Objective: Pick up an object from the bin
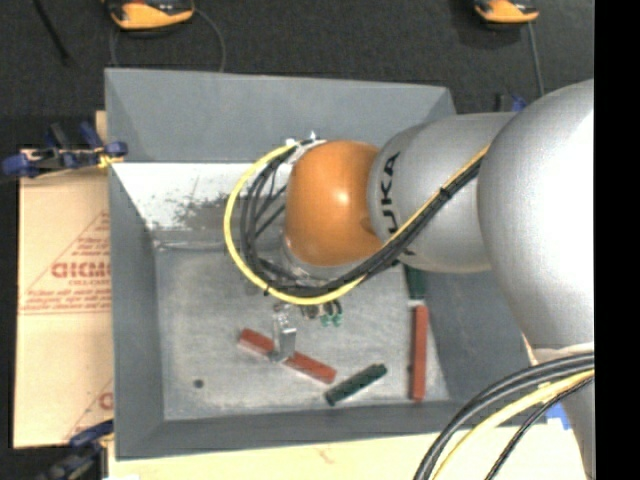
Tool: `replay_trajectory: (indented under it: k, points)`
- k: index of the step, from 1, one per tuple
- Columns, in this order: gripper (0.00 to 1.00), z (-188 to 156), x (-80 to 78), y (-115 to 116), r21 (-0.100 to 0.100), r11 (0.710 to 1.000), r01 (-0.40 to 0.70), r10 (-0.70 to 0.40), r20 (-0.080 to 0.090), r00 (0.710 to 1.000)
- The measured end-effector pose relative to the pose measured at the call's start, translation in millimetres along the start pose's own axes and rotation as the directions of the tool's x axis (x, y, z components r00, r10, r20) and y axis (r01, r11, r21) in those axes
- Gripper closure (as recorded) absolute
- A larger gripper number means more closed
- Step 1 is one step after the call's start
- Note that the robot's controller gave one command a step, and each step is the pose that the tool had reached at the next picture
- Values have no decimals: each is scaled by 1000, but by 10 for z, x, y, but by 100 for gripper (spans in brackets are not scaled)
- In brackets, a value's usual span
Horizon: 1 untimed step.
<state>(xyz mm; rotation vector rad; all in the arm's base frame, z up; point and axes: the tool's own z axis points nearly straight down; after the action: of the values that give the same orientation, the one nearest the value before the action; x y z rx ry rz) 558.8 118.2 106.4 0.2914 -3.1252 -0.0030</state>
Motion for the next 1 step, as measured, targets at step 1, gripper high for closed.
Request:
replay_trajectory:
  k: [1]
  points:
    - [0, 385, 558, 17, 0, 998, 60, -60, -2, 998]
